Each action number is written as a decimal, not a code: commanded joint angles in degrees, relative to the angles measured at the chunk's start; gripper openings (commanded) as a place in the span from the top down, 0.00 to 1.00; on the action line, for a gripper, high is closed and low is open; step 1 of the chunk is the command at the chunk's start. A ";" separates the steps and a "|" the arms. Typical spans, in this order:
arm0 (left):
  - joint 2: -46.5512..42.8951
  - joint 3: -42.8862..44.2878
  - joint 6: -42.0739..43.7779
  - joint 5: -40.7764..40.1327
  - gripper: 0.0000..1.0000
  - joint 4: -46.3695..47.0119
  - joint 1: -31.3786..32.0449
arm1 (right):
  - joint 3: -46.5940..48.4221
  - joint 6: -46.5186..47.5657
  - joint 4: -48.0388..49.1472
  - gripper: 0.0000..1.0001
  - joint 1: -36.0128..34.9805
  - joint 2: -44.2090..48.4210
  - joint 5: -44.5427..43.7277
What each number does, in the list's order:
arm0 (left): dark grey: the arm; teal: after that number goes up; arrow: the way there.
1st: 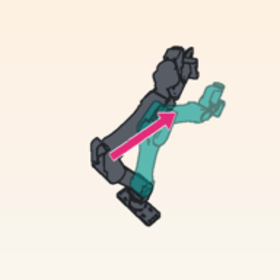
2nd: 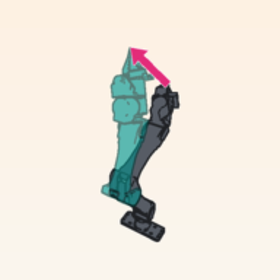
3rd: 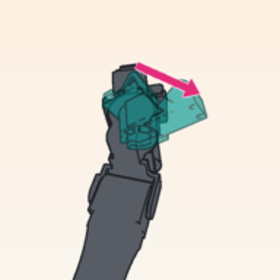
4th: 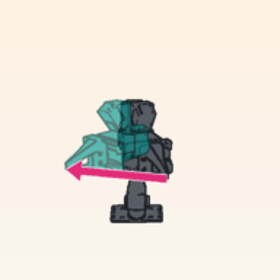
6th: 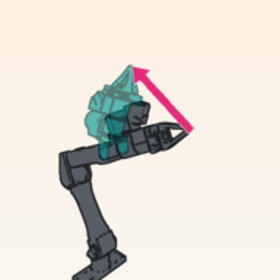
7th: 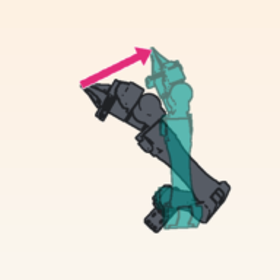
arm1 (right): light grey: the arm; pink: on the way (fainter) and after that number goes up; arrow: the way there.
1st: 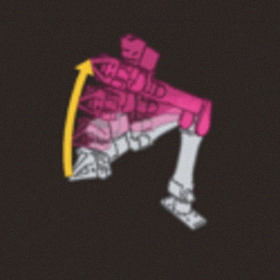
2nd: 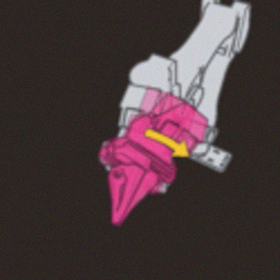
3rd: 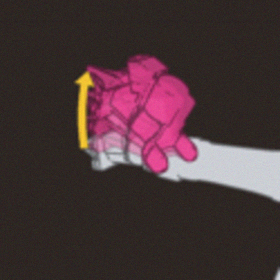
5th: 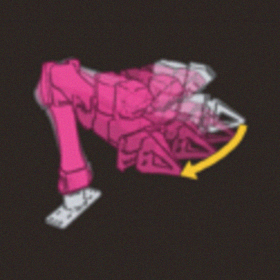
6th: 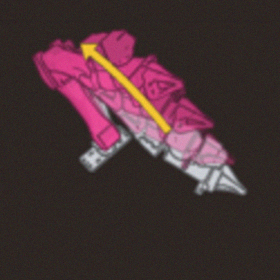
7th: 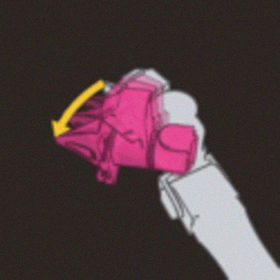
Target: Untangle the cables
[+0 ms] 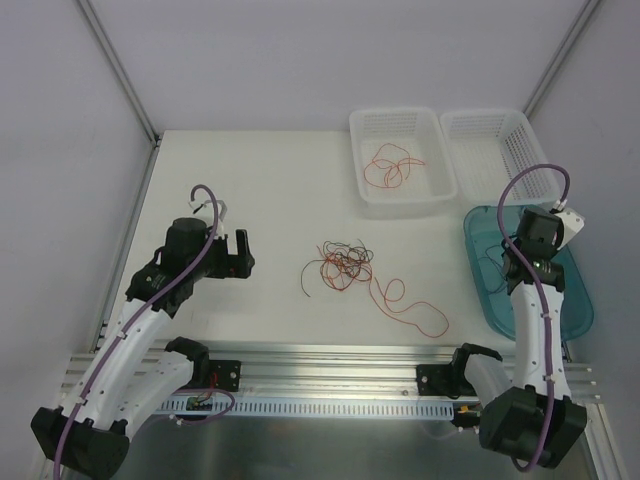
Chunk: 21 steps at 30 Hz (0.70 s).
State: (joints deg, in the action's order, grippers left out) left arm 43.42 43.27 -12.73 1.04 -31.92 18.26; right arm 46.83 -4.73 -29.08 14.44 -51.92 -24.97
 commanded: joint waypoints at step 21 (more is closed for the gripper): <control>2.55 -0.55 0.69 -0.69 0.01 1.16 -0.33 | 1.51 0.96 3.14 0.05 -24.60 -0.98 36.67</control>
State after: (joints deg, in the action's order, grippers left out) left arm 45.76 43.22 -12.73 0.99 -31.94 18.28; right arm 48.21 -3.81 -29.26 -2.44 -50.39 8.25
